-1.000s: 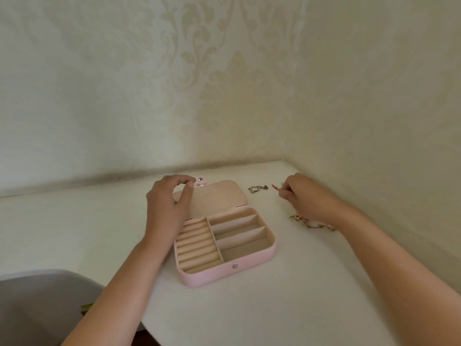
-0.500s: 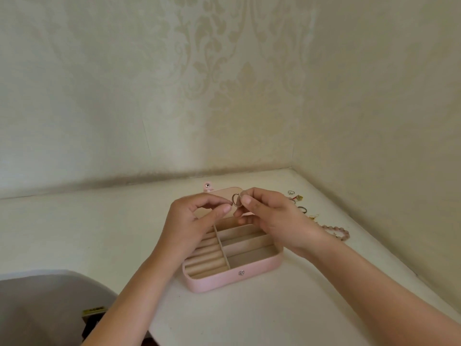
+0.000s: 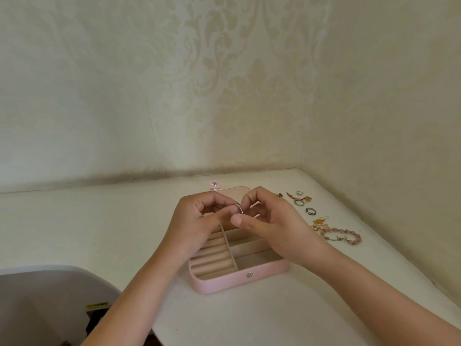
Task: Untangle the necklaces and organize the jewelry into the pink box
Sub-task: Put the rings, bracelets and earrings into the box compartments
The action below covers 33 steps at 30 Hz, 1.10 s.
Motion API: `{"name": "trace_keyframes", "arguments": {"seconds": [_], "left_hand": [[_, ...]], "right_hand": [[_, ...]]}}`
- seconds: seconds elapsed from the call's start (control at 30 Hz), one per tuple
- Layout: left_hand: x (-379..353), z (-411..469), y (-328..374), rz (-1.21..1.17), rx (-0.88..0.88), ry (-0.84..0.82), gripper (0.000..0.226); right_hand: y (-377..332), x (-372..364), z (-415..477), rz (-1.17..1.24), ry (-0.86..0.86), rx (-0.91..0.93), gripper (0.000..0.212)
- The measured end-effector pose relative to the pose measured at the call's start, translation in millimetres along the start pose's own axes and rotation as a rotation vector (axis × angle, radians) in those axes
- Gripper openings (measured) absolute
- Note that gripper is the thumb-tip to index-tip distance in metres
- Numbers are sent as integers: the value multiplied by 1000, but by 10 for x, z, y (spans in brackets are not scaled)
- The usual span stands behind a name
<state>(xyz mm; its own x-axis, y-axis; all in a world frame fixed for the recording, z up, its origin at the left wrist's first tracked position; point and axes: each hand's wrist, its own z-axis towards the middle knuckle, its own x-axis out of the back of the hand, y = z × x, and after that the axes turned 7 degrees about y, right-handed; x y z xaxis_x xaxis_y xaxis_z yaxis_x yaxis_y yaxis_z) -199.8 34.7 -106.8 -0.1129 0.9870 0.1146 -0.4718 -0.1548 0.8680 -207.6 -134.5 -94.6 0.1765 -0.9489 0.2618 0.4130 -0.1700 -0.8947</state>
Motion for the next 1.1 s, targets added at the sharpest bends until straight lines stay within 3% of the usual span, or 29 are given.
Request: {"name": "trace_keyframes", "arguments": {"seconds": [0.17, 0.37, 0.47, 0.57, 0.7, 0.8, 1.1], "left_hand": [[12, -17, -20, 40, -32, -55, 9], [2, -18, -27, 37, -3, -89, 12], [2, -16, -28, 37, 26, -119, 14], [28, -7, -2, 31, 35, -79, 5], [224, 8, -47, 120, -45, 0, 24], [380, -83, -78, 305, -61, -31, 28], [430, -120, 195, 915, -17, -392, 16]], "right_hand": [[1, 92, 19, -205, 45, 37, 12], [10, 84, -27, -571, -94, 157, 15], [40, 6, -38, -565, -67, 175, 26], [66, 18, -9, -514, 37, 154, 21], [141, 117, 2, -525, 43, 117, 13], [194, 171, 31, -573, 6, 105, 6], [190, 188, 33, -652, -61, 145, 8]]}}
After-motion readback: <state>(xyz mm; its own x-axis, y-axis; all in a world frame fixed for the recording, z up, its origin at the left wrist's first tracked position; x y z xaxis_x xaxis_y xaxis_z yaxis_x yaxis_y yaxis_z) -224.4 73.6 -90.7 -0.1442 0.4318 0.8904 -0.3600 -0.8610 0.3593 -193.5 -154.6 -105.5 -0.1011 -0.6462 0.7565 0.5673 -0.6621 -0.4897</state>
